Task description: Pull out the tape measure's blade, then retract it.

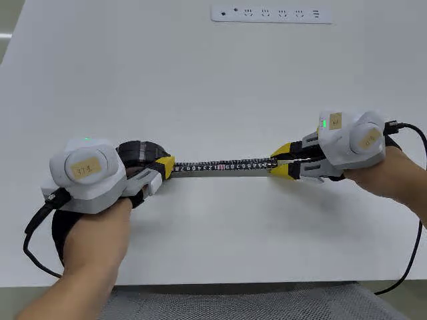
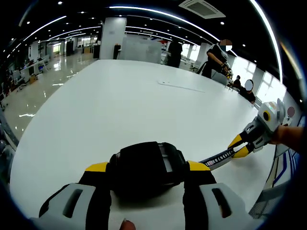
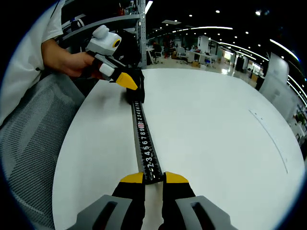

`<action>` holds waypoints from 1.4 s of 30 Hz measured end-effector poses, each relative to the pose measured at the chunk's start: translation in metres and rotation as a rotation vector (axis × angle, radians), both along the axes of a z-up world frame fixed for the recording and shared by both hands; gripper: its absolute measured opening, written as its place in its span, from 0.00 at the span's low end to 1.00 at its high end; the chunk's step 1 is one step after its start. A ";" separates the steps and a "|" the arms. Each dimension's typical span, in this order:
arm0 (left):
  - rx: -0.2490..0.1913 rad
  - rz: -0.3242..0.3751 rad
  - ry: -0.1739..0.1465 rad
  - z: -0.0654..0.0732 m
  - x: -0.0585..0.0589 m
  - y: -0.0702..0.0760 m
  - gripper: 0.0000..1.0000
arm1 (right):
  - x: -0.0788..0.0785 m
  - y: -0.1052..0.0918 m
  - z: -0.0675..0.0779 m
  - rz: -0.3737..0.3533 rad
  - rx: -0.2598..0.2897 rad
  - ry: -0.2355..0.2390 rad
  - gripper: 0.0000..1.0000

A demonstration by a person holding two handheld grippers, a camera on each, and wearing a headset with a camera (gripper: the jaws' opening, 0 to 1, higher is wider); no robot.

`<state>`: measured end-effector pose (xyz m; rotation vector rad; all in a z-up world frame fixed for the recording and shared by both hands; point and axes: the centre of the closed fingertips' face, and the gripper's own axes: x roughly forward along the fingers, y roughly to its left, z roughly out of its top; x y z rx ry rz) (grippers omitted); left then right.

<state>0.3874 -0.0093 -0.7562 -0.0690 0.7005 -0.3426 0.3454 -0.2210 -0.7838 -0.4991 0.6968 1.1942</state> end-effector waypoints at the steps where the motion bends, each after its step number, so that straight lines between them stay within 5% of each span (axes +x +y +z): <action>1: 0.001 -0.001 0.000 0.000 0.000 0.000 0.56 | 0.000 0.001 0.000 -0.001 0.002 0.001 0.09; 42: -0.022 0.003 -0.003 0.001 0.001 0.001 0.56 | 0.007 0.058 -0.002 0.003 0.073 0.002 0.09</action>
